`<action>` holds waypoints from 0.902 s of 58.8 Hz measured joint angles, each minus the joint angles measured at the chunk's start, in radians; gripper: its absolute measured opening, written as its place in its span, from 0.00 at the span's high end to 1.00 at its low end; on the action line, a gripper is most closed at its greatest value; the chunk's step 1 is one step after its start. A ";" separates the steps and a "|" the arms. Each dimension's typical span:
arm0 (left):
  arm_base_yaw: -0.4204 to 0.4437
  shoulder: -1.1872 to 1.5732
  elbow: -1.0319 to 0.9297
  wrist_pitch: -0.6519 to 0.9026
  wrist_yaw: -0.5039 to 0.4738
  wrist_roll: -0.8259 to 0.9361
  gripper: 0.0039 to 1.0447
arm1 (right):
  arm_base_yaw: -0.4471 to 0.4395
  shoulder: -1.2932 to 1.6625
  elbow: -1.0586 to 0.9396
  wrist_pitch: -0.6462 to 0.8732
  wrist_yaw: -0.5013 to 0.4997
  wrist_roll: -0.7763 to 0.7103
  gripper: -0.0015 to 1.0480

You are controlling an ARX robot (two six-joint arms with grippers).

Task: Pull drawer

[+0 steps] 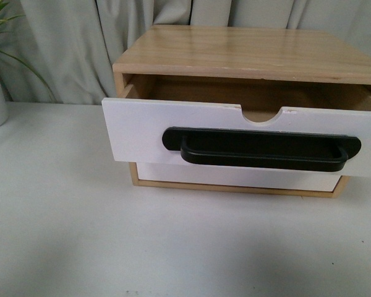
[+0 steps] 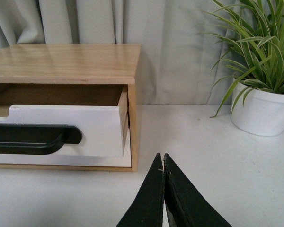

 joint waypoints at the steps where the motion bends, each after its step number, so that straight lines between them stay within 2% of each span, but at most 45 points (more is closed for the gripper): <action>1: 0.000 0.000 0.000 0.001 0.000 0.000 0.96 | 0.000 0.000 0.000 0.000 0.000 0.000 0.99; 11: 0.000 -0.004 0.000 0.000 0.000 0.000 0.96 | 0.000 -0.002 0.000 0.000 0.000 0.000 0.99; 13: 0.000 -0.004 0.000 0.000 0.001 -0.003 0.94 | 0.000 -0.002 0.000 0.000 0.000 0.000 0.95; 21: 0.000 -0.004 0.000 0.000 0.000 -0.003 0.60 | 0.000 -0.002 0.000 0.000 0.000 0.000 0.62; 22: 0.000 -0.004 0.000 0.000 0.001 -0.003 0.56 | 0.000 -0.002 0.000 0.000 0.000 0.000 0.60; 40: 0.000 -0.005 0.000 0.000 0.001 -0.003 0.05 | 0.000 -0.002 0.000 0.000 0.000 0.000 0.08; 53: 0.000 -0.005 0.000 0.000 0.000 -0.003 0.06 | 0.000 -0.002 0.000 0.000 0.000 0.002 0.09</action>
